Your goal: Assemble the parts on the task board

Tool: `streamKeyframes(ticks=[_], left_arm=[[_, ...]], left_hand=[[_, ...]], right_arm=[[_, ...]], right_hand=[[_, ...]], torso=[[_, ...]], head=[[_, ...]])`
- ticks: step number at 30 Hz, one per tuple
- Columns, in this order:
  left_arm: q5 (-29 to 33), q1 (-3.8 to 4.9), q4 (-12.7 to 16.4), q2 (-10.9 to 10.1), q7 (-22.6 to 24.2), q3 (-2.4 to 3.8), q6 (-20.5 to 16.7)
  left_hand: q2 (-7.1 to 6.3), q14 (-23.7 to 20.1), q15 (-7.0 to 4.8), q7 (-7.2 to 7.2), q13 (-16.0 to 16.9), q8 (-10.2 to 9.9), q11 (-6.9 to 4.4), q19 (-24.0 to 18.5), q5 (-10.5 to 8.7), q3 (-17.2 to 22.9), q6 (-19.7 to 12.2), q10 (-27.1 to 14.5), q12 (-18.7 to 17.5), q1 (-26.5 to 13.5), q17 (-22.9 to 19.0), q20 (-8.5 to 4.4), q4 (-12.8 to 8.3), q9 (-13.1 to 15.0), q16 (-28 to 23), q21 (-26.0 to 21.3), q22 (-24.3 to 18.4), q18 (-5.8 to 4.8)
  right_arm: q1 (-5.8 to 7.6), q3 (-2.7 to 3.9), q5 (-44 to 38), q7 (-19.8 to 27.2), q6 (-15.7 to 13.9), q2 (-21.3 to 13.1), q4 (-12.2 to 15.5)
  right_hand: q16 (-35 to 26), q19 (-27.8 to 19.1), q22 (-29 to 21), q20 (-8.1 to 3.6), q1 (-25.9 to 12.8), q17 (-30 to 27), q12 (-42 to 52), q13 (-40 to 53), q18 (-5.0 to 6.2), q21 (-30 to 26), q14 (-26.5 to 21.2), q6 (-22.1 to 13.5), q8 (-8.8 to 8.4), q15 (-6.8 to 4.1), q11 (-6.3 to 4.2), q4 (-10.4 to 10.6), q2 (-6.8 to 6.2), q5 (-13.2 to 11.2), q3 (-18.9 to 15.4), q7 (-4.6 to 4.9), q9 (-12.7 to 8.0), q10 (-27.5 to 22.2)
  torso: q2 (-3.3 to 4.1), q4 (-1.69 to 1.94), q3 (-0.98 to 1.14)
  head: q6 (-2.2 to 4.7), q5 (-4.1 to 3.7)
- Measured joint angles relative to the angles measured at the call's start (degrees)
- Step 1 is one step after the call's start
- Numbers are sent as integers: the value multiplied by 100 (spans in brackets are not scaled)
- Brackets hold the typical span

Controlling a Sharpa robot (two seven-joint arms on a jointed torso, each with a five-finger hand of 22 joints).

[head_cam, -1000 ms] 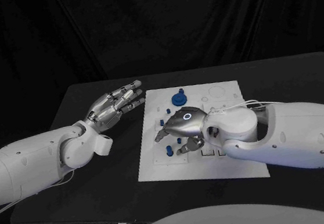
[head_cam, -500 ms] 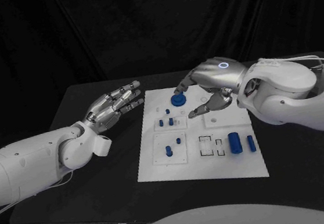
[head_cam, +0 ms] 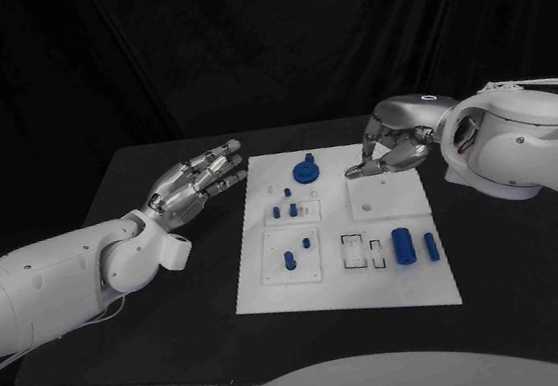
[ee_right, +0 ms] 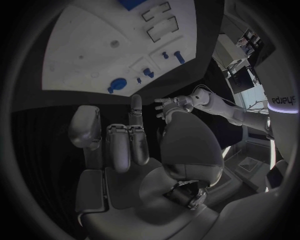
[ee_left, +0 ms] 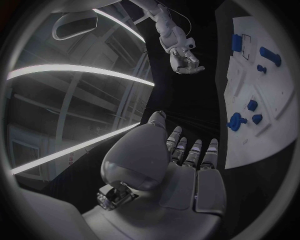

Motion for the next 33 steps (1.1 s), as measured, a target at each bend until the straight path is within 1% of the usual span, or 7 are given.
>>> streamKeyframes(ticks=[5, 8, 16, 19, 20, 22, 33], left_arm=[[0, 0, -4, 20, -4, 0, 0], [0, 0, -4, 29, -7, 0, 1], [0, -1, -4, 30, -14, 0, 3], [0, -1, -4, 30, -17, 0, 3], [0, -1, -5, 30, -18, 0, 3], [0, -1, -6, 30, -21, 0, 4], [0, -3, -8, 40, -36, 0, 7]], left_hand=[[0, 0, 0, 0, 0, 0, 0, 0, 0, 0, 0, 0, 0, 0, 0, 0, 0, 0, 0, 0, 0, 0], [0, 0, 0, 0, 0, 0, 0, 0, 0, 0, 0, 0, 0, 0, 0, 0, 0, 0, 0, 0, 0, 0], [20, 0, 0, 1, 0, 0, 0, 0, 0, 0, 1, 0, 0, 20, 0, 0, 0, 0, 0, 0, 0, 0], [20, 0, 0, 1, 0, 0, 0, 0, 0, 0, 1, 0, 0, 20, 0, 0, 0, 0, 0, 0, 0, 0], [20, 0, 0, 2, 0, 0, 0, 0, 0, 0, 2, 0, 0, 20, 0, 0, 0, 0, 0, 0, 0, 0], [20, 0, 0, 40, 0, 0, 2, 0, 0, 0, 41, -1, 0, 20, 0, 0, 0, 0, 0, 0, 0, 0], [20, 0, 0, 40, 0, 0, 12, 0, 0, 0, 42, -10, 0, 21, 0, 0, 0, 0, 0, 0, 0, 0]], right_arm=[[-48, 0, 45, -691, 966, 51, -53], [-95, 0, 27, -1014, 1513, 94, -93], [-296, -1, -57, -1524, 2623, 188, -228], [-354, -3, -85, -1628, 2879, 195, -262], [-367, -3, -92, -1653, 2937, 195, -269], [-388, -3, -107, -1703, 3026, 195, -279], [-425, 0, -148, -1823, 3136, 179, -300]], right_hand=[[392, 306, 0, -177, -428, -1, 281, 0, -3, 784, -113, 698, 331, -215, -193, 0, -59, 8, 0, -226, 360, 61], [392, 357, 0, -230, -717, -1, 281, 0, -5, 1021, -68, 947, 398, -257, -249, 0, -34, 5, 1, -337, 478, -4], [392, 357, 0, -230, -1095, -1, 281, 0, -6, 1311, -41, 1167, 398, -285, -289, -23, 342, 0, 260, -337, 520, 35], [392, 357, 0, -230, -1097, -1, 281, 0, -6, 1311, -41, 1168, 361, -285, -289, -23, 345, 0, 261, -336, 519, 35], [392, 357, 0, -230, -1210, -1, 281, 0, -6, 1311, -41, 1167, 304, -285, -289, -23, 458, 0, 261, -336, 517, 35], [392, 357, 0, -230, -1223, -1, 281, 0, -6, 1311, -41, 1167, 252, -285, -289, -23, 472, 1, 261, -336, 516, 35], [392, 357, 0, -230, -1224, -1, 281, 0, -5, 1311, -40, 1167, 192, -286, -288, -61, 472, 10, 355, -335, 513, 35]], torso=[[0, -4, -5], [4, -7, -7], [10, -7, -7], [7, -6, -8], [4, -6, -9], [2, -6, -10], [2, -6, -10]], head=[[0, -26], [0, -27], [0, -13], [0, -8], [0, -8], [0, -8], [0, -36]])
